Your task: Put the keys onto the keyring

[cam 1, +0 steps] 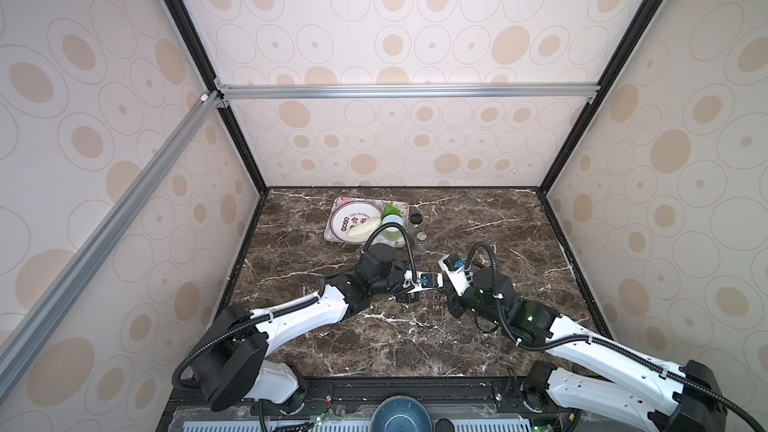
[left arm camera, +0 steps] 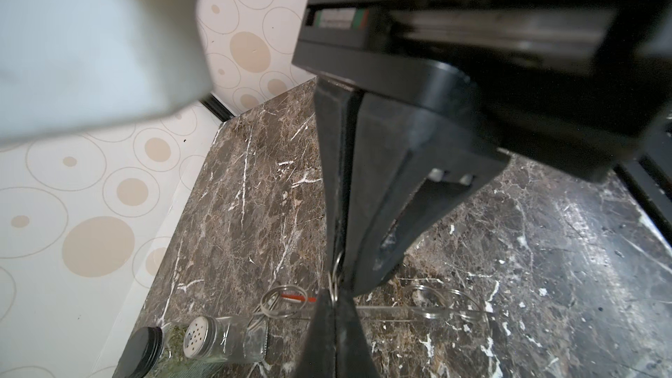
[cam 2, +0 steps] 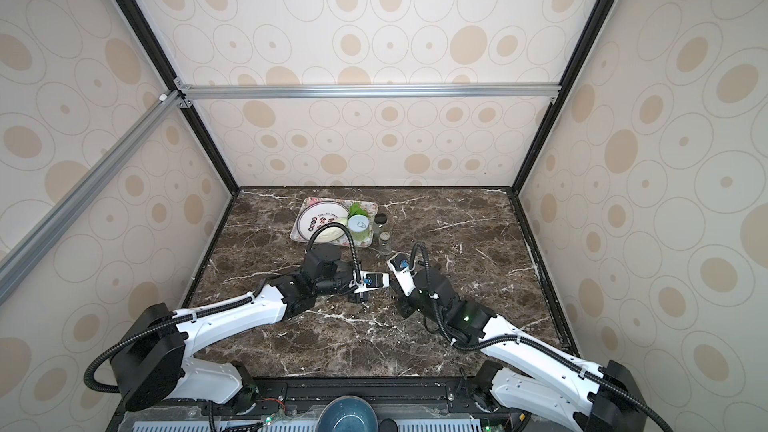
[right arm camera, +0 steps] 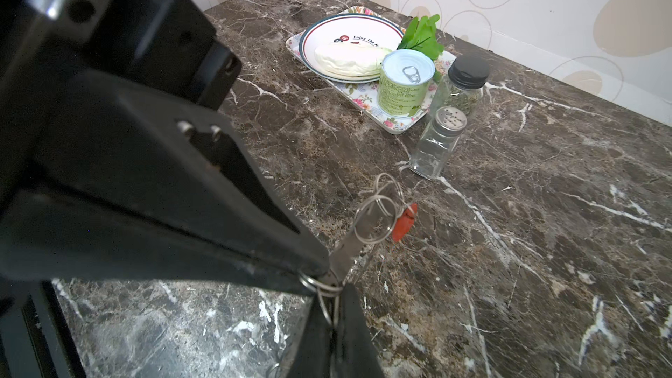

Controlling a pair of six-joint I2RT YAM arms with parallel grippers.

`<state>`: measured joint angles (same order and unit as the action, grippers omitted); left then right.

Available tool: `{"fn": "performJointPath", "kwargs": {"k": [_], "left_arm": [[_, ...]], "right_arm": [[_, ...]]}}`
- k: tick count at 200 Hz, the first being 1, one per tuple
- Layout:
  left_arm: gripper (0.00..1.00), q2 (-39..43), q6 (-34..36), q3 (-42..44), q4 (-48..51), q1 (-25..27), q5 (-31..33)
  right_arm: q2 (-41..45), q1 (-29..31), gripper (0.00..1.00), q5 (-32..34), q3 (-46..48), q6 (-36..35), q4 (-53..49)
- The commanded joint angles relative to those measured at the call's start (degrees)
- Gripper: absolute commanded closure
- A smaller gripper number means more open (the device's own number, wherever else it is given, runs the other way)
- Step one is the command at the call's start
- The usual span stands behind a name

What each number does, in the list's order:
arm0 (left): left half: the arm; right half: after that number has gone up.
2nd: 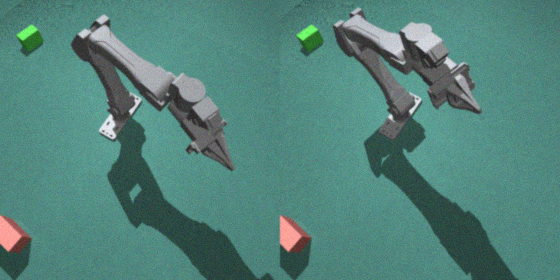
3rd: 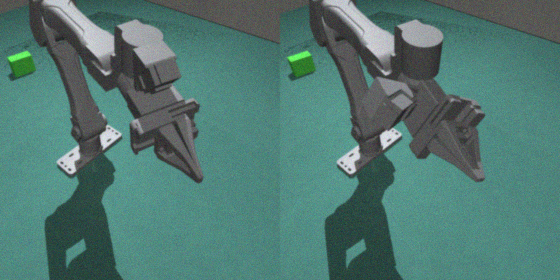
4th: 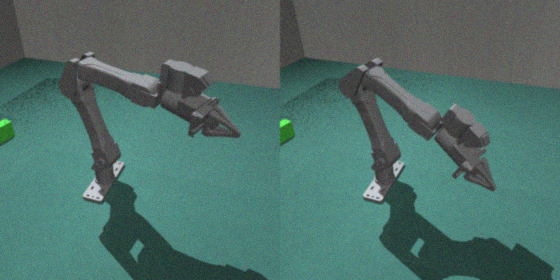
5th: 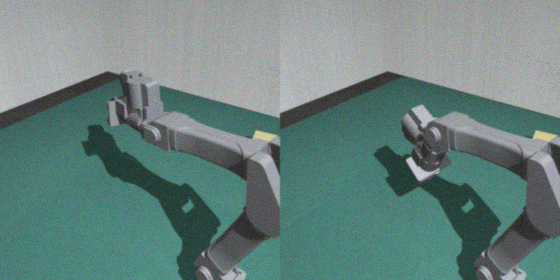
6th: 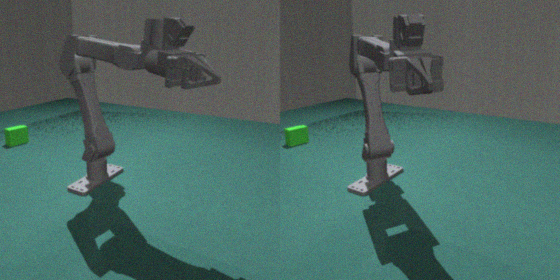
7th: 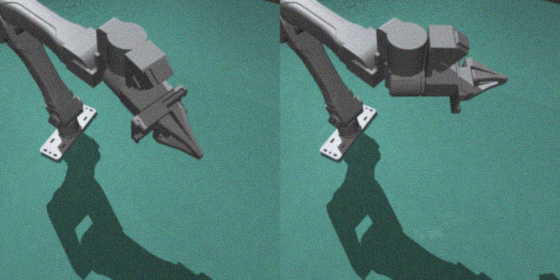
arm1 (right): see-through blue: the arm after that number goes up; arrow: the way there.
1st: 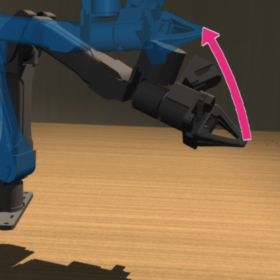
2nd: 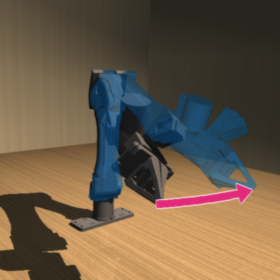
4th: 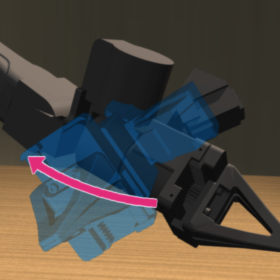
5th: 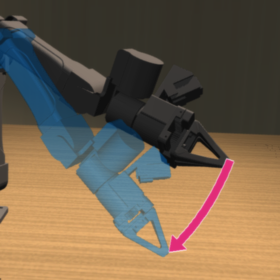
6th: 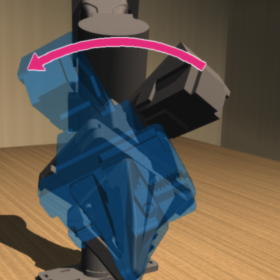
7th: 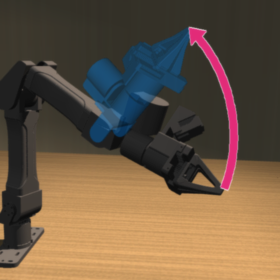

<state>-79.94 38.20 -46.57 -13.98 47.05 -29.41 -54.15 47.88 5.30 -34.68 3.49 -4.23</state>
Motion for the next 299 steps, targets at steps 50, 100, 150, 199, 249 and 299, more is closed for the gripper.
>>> {"fn": "performJointPath", "kwargs": {"k": [50,100,150,199,249,299], "left_arm": [[1.00,3.47,-1.63,1.39,-6.92,0.55,0.95],[1.00,6.12,-2.90,4.76,-12.66,0.57,-2.57],[1.00,3.30,-2.51,2.25,-9.78,0.55,-1.03],[0.77,3.15,-2.37,2.26,-9.50,0.58,-0.05],[0.72,2.85,-1.99,2.19,-8.92,0.58,0.42],[0.72,0.62,-1.12,-0.90,-4.27,0.59,-1.80]], "right_arm": [[-2.05,-5.62,1.00,-5.67,0.55,4.60,3.23],[-2.31,-11.01,1.00,-15.32,2.03,7.33,5.77],[0.19,-11.05,1.00,-15.69,3.09,7.04,6.70],[1.05,-10.97,1.00,-15.76,3.20,6.81,6.51],[1.98,-11.02,1.00,-15.76,3.28,6.38,6.16],[2.38,-11.02,1.00,-15.67,3.39,6.48,6.16]]}}
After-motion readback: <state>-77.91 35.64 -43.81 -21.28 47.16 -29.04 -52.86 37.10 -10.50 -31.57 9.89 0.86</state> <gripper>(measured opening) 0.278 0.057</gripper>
